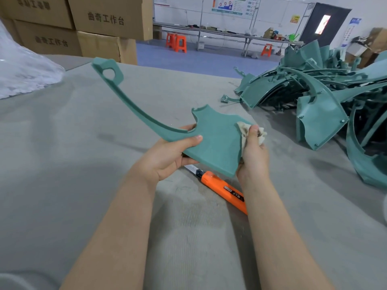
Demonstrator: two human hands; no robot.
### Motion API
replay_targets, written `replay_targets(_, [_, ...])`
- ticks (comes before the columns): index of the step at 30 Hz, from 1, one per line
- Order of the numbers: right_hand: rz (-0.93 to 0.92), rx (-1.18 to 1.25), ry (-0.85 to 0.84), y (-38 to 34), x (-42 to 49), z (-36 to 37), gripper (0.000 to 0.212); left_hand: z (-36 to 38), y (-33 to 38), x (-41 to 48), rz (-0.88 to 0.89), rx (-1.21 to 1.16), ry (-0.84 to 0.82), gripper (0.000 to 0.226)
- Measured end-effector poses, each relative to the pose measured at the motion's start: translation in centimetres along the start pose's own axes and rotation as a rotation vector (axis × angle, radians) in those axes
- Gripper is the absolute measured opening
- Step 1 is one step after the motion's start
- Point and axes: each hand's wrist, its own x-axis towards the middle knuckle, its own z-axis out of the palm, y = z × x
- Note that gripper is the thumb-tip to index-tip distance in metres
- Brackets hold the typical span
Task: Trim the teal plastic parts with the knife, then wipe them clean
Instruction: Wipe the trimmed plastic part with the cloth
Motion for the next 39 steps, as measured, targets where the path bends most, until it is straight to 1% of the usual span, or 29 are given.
replay_targets(9, [0.051,0.084,0.008,-0.2,0.5,-0.3,0.027,-0.6,0.3,-0.2,-0.034,-0.07,0.016,0.021])
replay_targets(12, [0.099,0.116,0.005,-0.2,0.4,-0.2,0.028,-0.4,0.2,-0.1,-0.046,-0.08,0.04,0.019])
replay_targets(13, [0.124,0.125,-0.015,-0.2,0.3,-0.2,0.031,-0.3,0.2,0.0,-0.046,-0.085,0.053,0.018])
replay_targets(15, [0.182,0.134,-0.123,-0.2,0.1,0.0,0.035,-0.3,0.2,0.0,-0.029,-0.098,0.078,0.017])
replay_targets(17, [0.216,0.135,-0.247,-0.2,-0.1,0.0,0.031,-0.4,0.2,0.0,0.004,-0.107,0.092,0.018])
replay_targets(19, [0.223,0.125,-0.313,-0.3,-0.3,-0.1,0.028,-0.5,0.3,0.0,0.028,-0.109,0.087,0.018])
replay_targets(20, [0.214,0.117,-0.325,-0.3,-0.3,-0.2,0.03,-0.5,0.4,-0.1,0.034,-0.115,0.082,0.019])
replay_targets(23, [0.166,0.102,-0.334,-0.4,-0.3,-0.1,0.043,-0.5,0.5,-0.1,0.023,-0.162,0.099,0.017])
replay_targets(24, [0.154,0.093,-0.329,-0.4,-0.3,-0.1,0.044,-0.5,0.5,-0.1,0.013,-0.174,0.109,0.017])
replay_targets(28, [0.152,0.113,-0.302,-0.5,-0.6,0.1,0.029,-0.3,0.6,-0.2,-0.001,-0.166,0.141,0.014])
replay_targets(32, [0.24,0.164,-0.319,-0.6,-0.4,-0.1,0.028,-0.2,0.4,-0.2,-0.018,-0.126,0.142,0.015])
replay_targets(35, [0.248,0.162,-0.306,-0.7,-0.3,-0.2,0.021,-0.4,0.3,-0.1,-0.019,-0.098,0.135,0.016])
replay_targets(39, [0.24,0.094,-0.286,-0.6,0.0,-0.2,0.019,-0.6,0.4,-0.1,0.016,-0.065,0.143,0.017])
